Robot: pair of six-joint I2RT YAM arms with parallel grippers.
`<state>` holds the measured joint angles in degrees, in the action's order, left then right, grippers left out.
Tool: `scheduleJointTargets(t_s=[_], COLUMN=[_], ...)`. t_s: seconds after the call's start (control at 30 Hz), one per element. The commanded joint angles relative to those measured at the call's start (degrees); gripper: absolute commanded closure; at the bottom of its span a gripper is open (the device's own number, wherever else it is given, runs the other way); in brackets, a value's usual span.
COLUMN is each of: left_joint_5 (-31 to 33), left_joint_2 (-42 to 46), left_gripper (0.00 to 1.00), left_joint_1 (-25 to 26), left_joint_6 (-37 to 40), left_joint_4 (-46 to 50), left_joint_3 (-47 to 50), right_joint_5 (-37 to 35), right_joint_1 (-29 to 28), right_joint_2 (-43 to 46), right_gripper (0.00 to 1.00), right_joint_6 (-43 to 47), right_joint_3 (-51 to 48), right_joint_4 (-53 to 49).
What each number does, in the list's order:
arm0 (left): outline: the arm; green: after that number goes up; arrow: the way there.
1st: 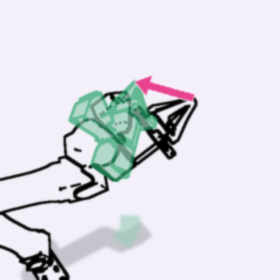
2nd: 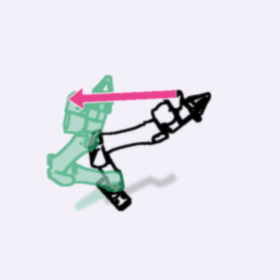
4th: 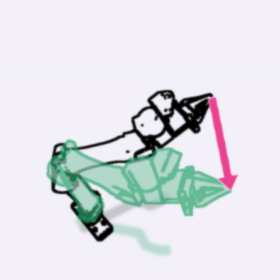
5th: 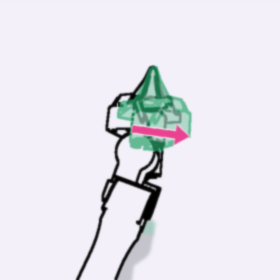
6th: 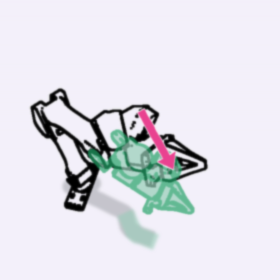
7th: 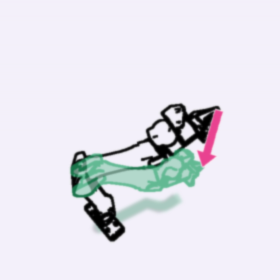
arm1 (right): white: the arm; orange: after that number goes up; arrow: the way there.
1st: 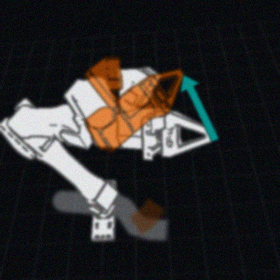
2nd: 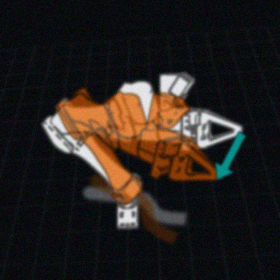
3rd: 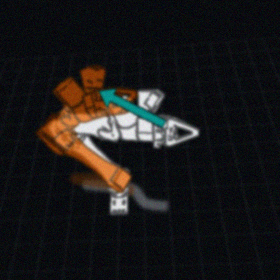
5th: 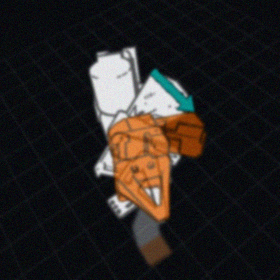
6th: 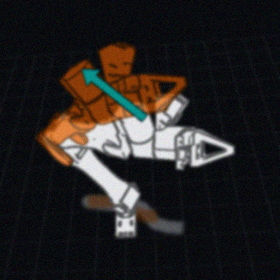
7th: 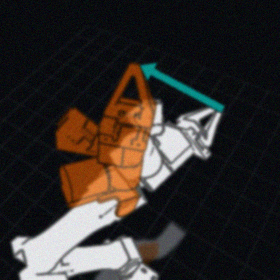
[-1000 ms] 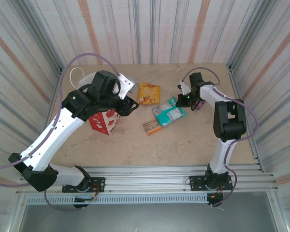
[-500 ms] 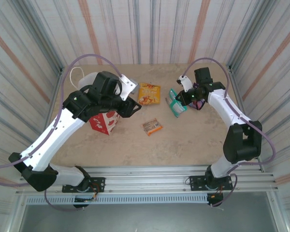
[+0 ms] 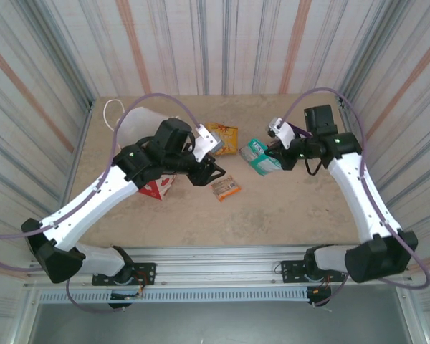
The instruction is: Place the snacks into the paper bag
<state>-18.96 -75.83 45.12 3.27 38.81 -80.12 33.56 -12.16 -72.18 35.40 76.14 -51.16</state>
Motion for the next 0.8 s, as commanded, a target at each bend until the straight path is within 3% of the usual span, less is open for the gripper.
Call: scheduleJointTargets(t_s=[0.0,0.33,0.57,0.77], left_joint_5=[-4.6,-10.7,-15.1,-20.3], left_joint_2=[2.4,-3.2,-6.7,-9.1], left_gripper=[0.41,0.37,0.32,0.34], left_joint_1=[0.2,0.3,0.7,1.3], left_joint_6=[3.8,12.4,14.2,16.1], left_joint_4=[-9.5,-9.1,-10.1,-10.7], left_joint_3=[3.2,1.2,0.9,0.0], right_joint_5=[6.8,14.9,17.2,18.6], right_joint_1=[-0.2,-0.6,-2.4,-2.9], right_joint_2=[3.1,6.7,8.9,9.6], right_gripper=[1.00,1.00,1.00,1.00], right_joint_6=[6.9,14.5,14.0,13.4], right_joint_3=[2.5,6.0,6.0,6.0], right_joint_4=[-7.0,-17.3,-15.9,-13.6])
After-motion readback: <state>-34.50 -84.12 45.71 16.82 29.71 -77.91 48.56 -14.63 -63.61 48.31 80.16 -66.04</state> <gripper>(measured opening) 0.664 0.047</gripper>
